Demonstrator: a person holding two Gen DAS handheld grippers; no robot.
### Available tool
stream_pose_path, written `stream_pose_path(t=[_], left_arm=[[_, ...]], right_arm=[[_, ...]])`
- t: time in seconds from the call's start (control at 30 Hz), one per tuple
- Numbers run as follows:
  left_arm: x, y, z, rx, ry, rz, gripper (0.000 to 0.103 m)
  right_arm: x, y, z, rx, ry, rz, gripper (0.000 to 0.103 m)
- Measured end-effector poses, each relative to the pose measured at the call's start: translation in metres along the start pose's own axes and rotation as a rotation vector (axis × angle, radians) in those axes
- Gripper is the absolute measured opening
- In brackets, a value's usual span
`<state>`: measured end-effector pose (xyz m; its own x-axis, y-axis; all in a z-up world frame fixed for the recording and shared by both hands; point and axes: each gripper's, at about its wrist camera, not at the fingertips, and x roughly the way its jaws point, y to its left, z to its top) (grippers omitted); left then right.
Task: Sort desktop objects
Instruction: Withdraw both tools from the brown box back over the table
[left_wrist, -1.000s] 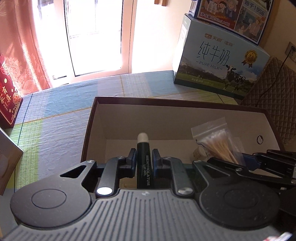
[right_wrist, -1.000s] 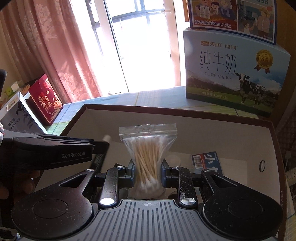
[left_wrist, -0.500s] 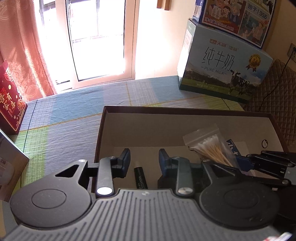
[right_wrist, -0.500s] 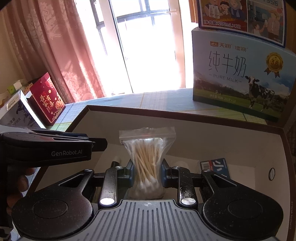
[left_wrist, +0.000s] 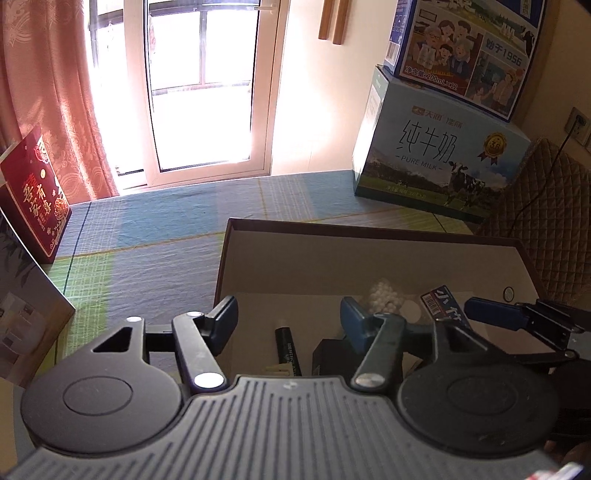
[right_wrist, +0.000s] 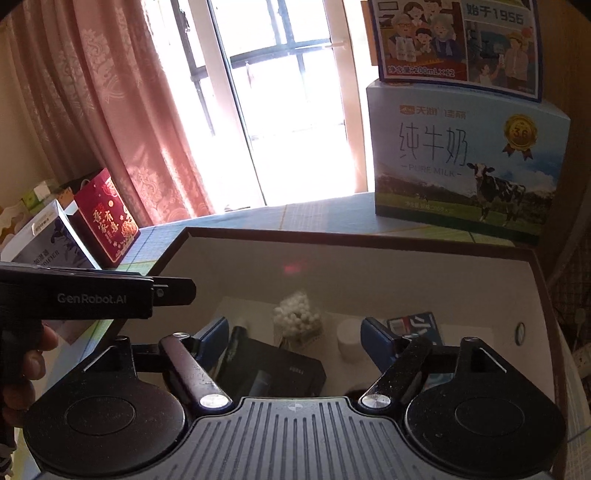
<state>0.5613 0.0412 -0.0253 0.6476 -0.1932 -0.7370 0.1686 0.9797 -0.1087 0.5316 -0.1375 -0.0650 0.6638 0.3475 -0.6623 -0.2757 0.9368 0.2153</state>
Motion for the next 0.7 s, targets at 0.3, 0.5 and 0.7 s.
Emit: stream_pose_path(t=[0.3, 0.5, 0.7], left_arm=[[-0.044, -0.007, -0.019, 0.019, -0.036, 0.023, 0.077], [-0.071, -0.022, -0.037, 0.064, -0.034, 0.034, 0.085], [-0.096, -0.032, -0.052, 0.071, -0.041, 0.016, 0.087]], right_arm=[[-0.057, -0.005, -0.022, 0.018, -0.013, -0.022, 0.099], [-0.089, -0.005, -0.032, 0.029, -0.022, -0.05, 0.101], [-0.119, -0.003, -0.04, 0.035, -0.042, -0.074, 0.101]])
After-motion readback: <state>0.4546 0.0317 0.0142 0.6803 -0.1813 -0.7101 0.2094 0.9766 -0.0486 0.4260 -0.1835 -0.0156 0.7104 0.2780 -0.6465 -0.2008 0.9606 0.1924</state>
